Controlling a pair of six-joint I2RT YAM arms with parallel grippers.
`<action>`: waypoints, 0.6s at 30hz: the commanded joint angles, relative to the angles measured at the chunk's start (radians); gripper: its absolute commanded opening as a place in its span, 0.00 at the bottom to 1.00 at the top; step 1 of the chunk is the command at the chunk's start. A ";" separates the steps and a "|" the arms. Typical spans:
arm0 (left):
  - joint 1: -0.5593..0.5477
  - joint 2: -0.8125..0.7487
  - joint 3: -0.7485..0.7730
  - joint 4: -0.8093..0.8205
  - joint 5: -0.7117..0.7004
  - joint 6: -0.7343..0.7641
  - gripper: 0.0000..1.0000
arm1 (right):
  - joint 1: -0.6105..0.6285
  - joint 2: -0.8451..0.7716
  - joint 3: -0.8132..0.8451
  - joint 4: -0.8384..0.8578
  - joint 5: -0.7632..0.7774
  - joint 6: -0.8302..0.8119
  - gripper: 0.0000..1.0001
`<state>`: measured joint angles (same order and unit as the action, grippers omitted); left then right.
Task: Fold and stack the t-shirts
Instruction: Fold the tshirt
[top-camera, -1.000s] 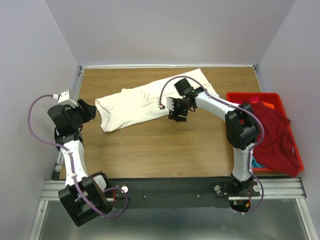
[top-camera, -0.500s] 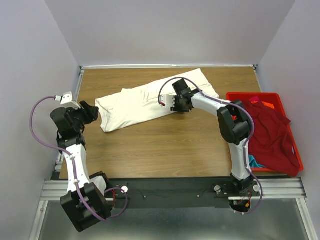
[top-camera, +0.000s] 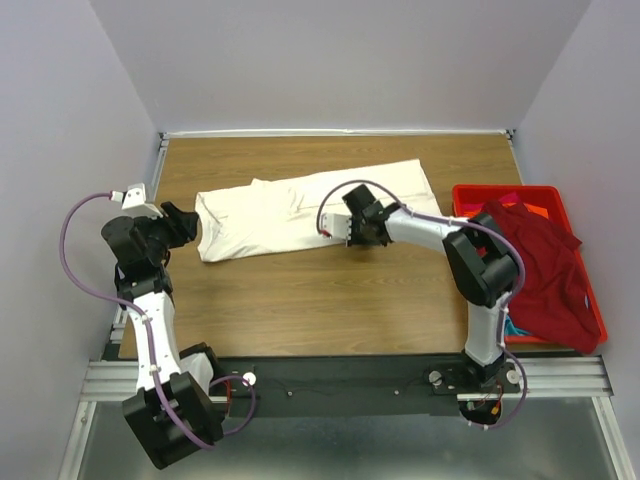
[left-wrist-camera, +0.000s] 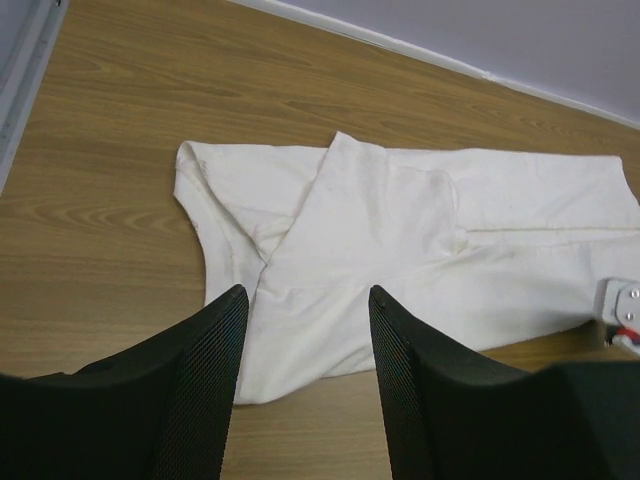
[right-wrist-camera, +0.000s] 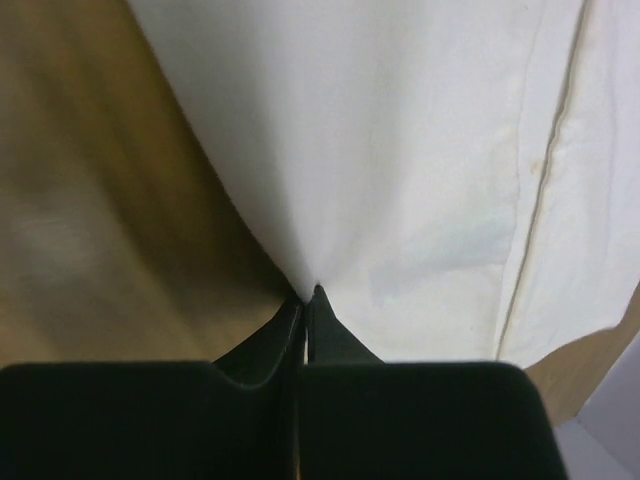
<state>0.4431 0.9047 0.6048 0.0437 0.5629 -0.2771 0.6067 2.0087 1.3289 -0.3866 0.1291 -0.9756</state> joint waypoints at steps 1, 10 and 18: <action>-0.009 -0.033 -0.013 0.025 -0.012 0.007 0.60 | 0.134 -0.123 -0.157 -0.087 -0.054 0.107 0.06; -0.020 -0.036 -0.014 0.027 -0.015 0.006 0.62 | 0.422 -0.214 -0.124 -0.374 -0.313 0.302 0.37; -0.038 -0.029 -0.023 0.038 -0.015 -0.002 0.86 | 0.197 -0.162 0.258 -0.422 -0.448 0.406 0.70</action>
<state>0.4179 0.8845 0.5968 0.0521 0.5575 -0.2779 0.9649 1.8111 1.4025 -0.7628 -0.1768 -0.6739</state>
